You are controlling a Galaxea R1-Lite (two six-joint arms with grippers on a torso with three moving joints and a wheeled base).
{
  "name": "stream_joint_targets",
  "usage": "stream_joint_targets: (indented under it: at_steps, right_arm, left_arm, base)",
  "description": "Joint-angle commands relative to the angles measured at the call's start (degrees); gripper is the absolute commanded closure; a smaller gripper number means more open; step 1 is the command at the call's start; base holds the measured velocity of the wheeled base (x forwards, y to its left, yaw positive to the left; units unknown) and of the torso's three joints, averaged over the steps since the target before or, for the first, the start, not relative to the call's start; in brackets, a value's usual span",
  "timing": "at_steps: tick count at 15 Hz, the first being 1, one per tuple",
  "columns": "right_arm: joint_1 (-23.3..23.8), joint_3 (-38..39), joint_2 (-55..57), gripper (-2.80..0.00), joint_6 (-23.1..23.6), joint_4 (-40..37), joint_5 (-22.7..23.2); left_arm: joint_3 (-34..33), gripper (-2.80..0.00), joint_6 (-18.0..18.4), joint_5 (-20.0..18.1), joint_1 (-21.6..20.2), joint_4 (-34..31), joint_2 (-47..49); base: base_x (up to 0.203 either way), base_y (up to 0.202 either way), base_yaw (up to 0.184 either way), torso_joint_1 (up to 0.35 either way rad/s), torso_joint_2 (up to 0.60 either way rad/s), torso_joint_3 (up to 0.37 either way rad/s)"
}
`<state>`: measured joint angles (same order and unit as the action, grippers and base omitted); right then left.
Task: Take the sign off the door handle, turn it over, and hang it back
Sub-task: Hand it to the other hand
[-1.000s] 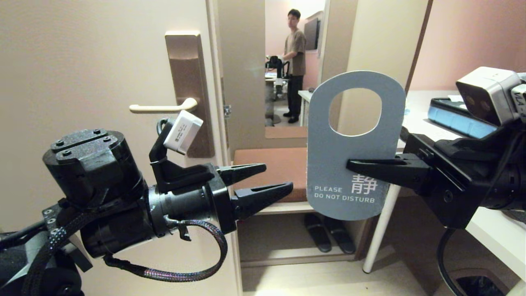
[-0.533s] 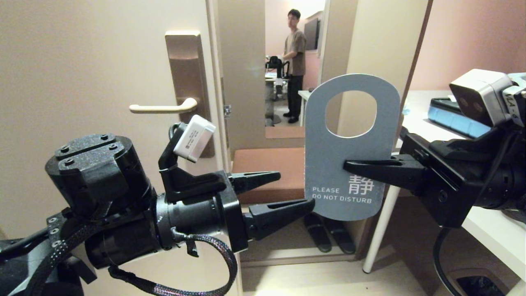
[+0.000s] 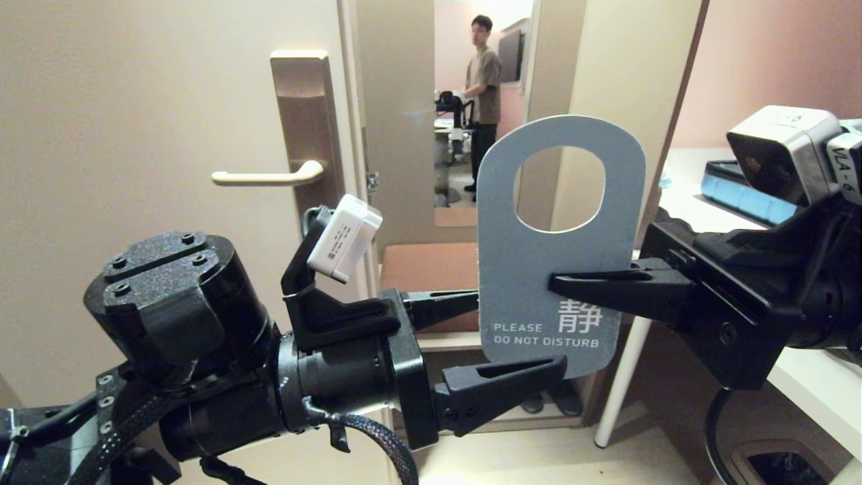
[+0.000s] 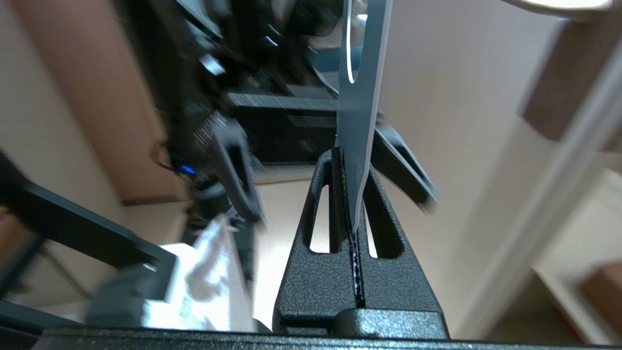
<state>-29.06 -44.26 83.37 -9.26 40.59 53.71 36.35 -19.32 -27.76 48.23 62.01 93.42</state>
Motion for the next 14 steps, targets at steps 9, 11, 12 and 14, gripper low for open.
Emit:
stream_joint_targets:
  at_steps: [9, 11, 12, 14]
  right_arm:
    - [-2.23, 2.46, 0.69, 0.0, -9.64, 9.24, 0.34]
    - [-2.74, 3.01, 0.48, 0.0, -9.65, 9.24, 0.34]
    - [-3.15, 3.06, 0.39, 0.0, -9.73, 9.24, 0.34]
    - [-3.84, 3.3, 0.48, 0.0, -9.73, 9.24, 0.34]
  left_arm:
    - [0.03, -2.8, -0.01, -0.19, 0.64, 0.65, 0.71]
    - [0.03, -2.8, -0.01, -0.19, 0.74, 1.08, 0.7]
    - [0.03, -2.8, -0.1, -0.19, 1.02, 1.85, 0.71]
    - [0.03, -2.8, -0.1, -0.19, 1.92, 2.38, 0.98]
  base:
    - [0.0, 0.0, 0.0, 0.0, 0.0, 0.0]
    - [0.0, 0.0, 0.0, 0.0, 0.0, 0.0]
    - [0.0, 0.0, 0.0, 0.0, 0.0, 0.0]
    - [0.0, 0.0, 0.0, 0.0, 0.0, 0.0]
